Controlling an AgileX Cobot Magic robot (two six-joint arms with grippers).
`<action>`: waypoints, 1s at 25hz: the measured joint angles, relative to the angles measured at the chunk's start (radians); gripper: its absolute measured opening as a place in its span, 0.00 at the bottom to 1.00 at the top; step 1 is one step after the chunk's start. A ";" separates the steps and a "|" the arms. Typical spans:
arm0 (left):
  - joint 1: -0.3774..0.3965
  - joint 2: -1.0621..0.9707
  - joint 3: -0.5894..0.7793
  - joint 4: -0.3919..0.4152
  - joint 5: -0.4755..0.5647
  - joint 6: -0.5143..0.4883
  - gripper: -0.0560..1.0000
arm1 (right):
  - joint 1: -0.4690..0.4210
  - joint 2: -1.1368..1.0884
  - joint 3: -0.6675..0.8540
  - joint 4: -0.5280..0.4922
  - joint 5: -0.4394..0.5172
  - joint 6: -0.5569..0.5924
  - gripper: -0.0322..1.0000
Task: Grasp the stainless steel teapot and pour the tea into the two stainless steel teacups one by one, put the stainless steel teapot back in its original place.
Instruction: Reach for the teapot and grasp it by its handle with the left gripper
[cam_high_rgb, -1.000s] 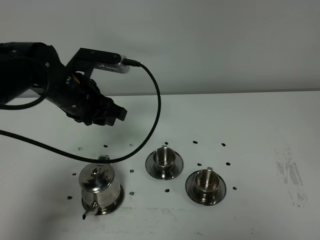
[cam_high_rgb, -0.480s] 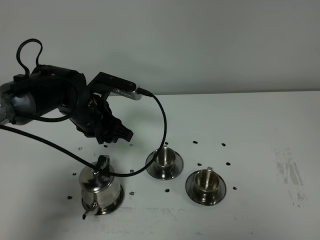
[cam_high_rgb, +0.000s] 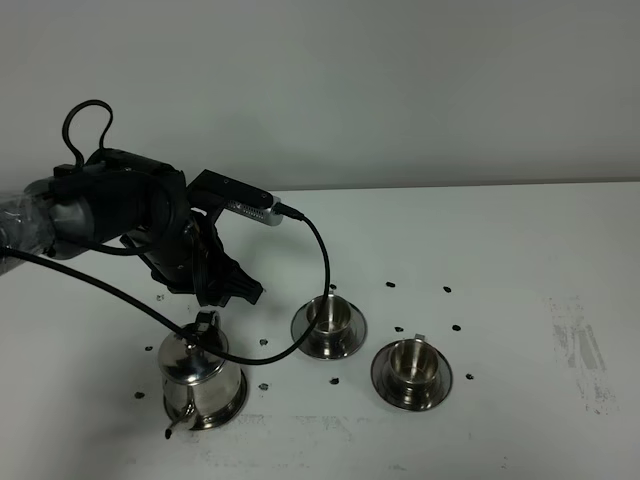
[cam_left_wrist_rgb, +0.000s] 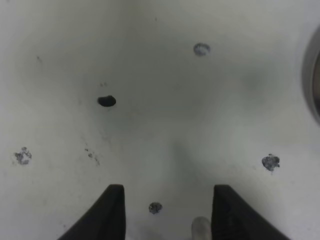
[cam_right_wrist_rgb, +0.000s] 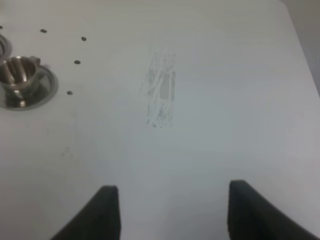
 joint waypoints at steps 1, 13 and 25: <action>0.000 0.002 0.000 0.003 0.000 0.000 0.49 | 0.000 0.000 0.000 0.000 0.000 0.000 0.51; 0.000 0.005 0.000 0.031 0.022 0.000 0.49 | 0.000 0.000 0.000 0.000 0.000 -0.001 0.51; 0.009 0.005 0.000 0.089 0.132 0.000 0.49 | 0.000 0.000 0.000 0.000 0.000 0.000 0.51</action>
